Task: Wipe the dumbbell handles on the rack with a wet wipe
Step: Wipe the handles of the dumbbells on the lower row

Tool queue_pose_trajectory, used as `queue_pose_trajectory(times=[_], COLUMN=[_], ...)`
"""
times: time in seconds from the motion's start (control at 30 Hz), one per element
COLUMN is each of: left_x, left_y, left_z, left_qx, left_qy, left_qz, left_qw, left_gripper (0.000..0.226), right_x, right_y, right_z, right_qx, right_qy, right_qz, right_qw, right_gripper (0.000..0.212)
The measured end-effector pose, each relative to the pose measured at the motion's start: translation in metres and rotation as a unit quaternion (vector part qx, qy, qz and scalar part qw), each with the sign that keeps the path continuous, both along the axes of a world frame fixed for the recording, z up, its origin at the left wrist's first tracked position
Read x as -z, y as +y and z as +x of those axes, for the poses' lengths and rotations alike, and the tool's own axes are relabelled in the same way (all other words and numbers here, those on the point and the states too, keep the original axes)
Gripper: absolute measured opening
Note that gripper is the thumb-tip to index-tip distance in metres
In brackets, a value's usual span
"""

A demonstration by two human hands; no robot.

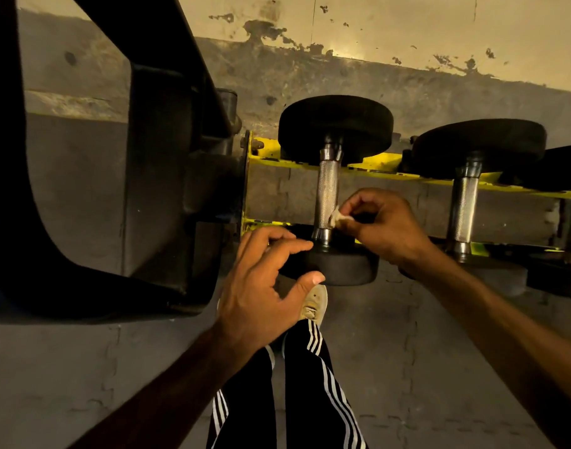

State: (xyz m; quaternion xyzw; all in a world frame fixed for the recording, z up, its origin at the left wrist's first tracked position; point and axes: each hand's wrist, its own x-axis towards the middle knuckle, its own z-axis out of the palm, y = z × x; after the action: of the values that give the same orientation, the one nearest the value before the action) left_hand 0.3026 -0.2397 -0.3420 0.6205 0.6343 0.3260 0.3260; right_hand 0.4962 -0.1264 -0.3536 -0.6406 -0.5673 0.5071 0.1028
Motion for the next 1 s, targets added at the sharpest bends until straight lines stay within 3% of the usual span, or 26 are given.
queue_pose_trajectory(times=[0.17, 0.33, 0.43, 0.57, 0.73, 0.87, 1.0], left_x=[0.002, 0.002, 0.001, -0.002, -0.001, 0.001, 0.002], left_y=[0.002, 0.006, 0.010, 0.013, 0.013, 0.013, 0.012], left_z=[-0.002, -0.008, -0.010, -0.010, -0.010, -0.010, -0.009], left_qx=[0.018, 0.044, 0.057, 0.061, 0.053, 0.052, 0.049], left_qy=[0.018, 0.029, 0.038, 0.031, 0.018, 0.013, 0.005], left_qz=[0.014, 0.003, -0.003, -0.020, -0.022, -0.014, -0.013], left_qw=[1.000, 0.999, 0.998, 0.997, 0.998, 0.998, 0.999], left_gripper=[0.032, 0.032, 0.034, 0.035, 0.034, 0.035, 0.034], right_x=[0.009, 0.006, 0.005, 0.019, 0.020, 0.028, 0.041], right_y=[0.010, -0.004, 0.007, 0.035, 0.034, 0.049, 0.059], right_z=[-0.017, 0.000, -0.005, -0.025, -0.001, -0.010, -0.027], right_qx=[0.215, 0.073, 0.161, 0.304, 0.165, 0.243, 0.304], right_qy=[0.096, 0.033, 0.102, 0.170, 0.146, 0.213, 0.271], right_qz=[0.009, -0.110, -0.088, -0.111, -0.207, -0.208, -0.283], right_qw=[0.972, 0.991, 0.978, 0.931, 0.953, 0.923, 0.868], right_gripper=[0.010, 0.013, 0.012, 0.013, 0.007, 0.016, 0.035])
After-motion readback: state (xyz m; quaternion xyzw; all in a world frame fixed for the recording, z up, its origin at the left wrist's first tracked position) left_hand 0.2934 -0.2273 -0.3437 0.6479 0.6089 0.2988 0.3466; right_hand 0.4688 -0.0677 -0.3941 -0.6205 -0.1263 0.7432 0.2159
